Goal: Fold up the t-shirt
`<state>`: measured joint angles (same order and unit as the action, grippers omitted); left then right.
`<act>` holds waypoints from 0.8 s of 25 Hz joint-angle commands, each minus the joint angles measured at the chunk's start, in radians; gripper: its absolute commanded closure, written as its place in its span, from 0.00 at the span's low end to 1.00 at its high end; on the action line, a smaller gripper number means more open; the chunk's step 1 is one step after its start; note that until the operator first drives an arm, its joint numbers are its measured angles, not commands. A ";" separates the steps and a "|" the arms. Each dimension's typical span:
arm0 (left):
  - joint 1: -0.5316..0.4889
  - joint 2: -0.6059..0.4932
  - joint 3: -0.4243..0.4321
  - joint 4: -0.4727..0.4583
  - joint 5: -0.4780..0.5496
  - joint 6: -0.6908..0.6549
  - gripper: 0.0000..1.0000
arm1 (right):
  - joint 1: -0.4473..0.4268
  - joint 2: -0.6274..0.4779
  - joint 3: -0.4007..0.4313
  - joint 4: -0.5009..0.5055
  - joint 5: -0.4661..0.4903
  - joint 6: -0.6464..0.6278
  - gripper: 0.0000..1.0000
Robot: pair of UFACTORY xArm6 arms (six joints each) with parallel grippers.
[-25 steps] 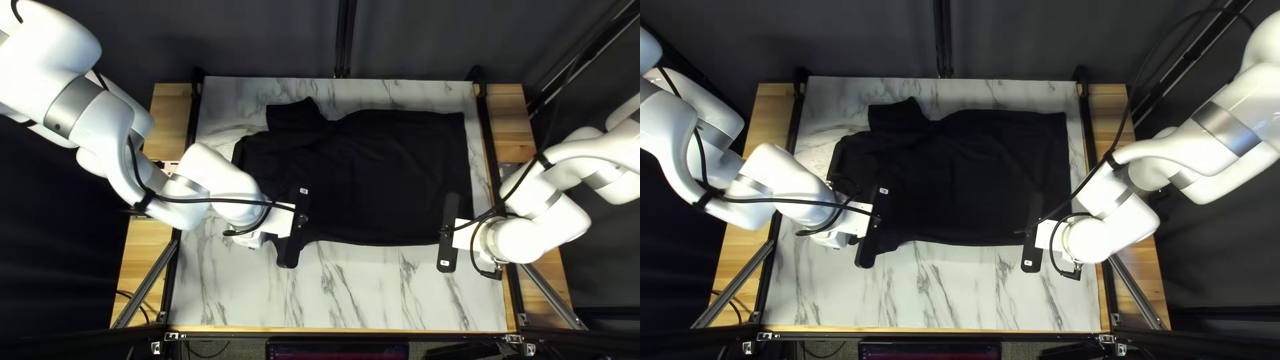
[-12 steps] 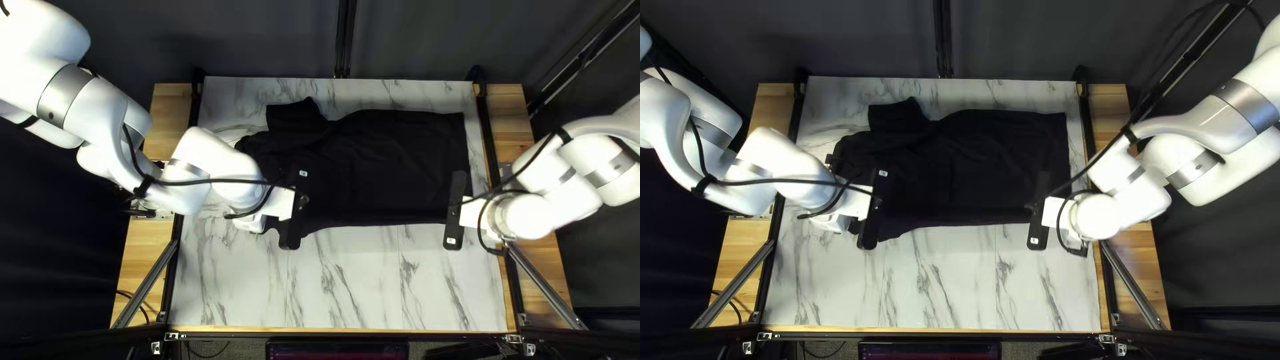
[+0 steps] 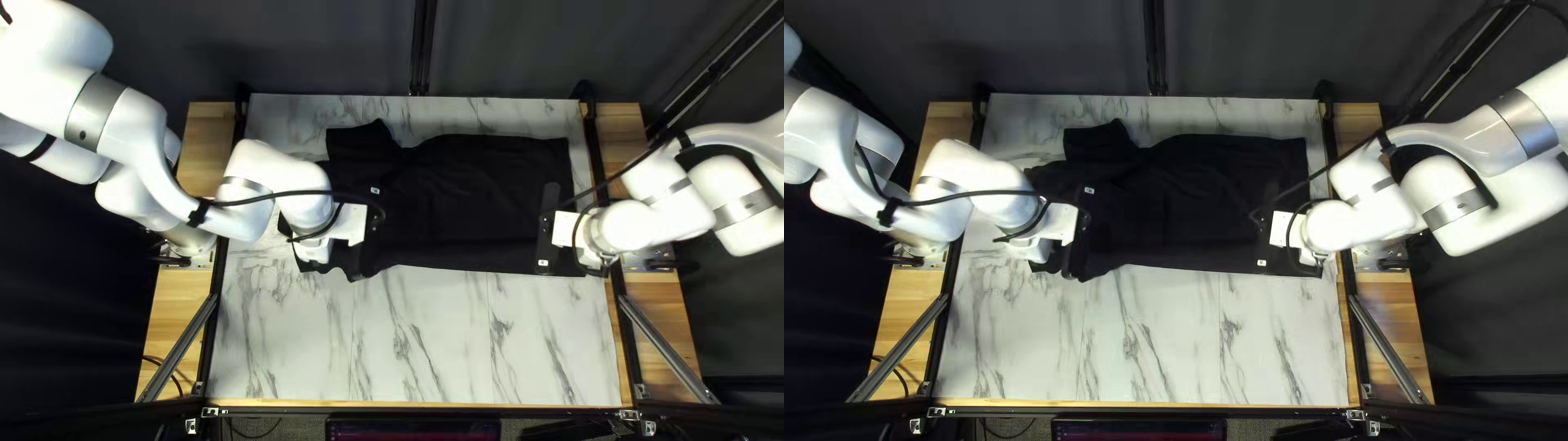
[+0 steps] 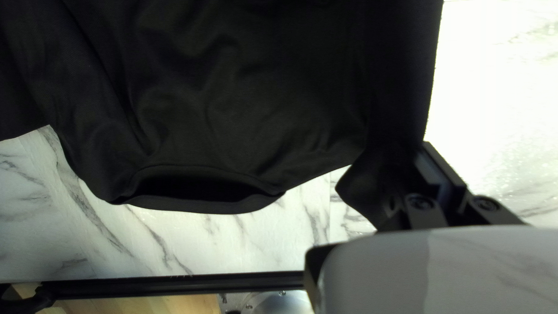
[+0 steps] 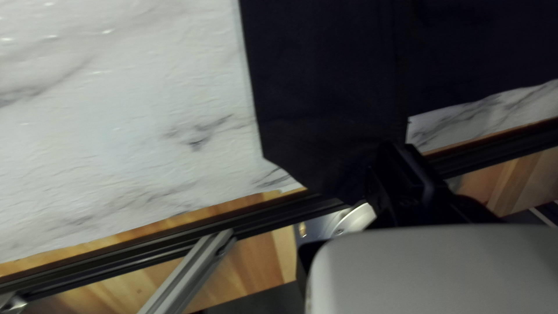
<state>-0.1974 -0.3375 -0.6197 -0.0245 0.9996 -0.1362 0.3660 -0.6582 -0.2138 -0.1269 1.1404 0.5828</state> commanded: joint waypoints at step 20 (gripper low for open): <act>0.171 0.017 0.069 -0.047 -0.056 0.161 0.99 | -0.240 0.092 0.035 -0.055 -0.151 -0.232 1.00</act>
<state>-0.0359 -0.3235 -0.5568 -0.0655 0.9513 0.0136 0.1361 -0.5845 -0.1725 -0.1767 1.0055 0.3638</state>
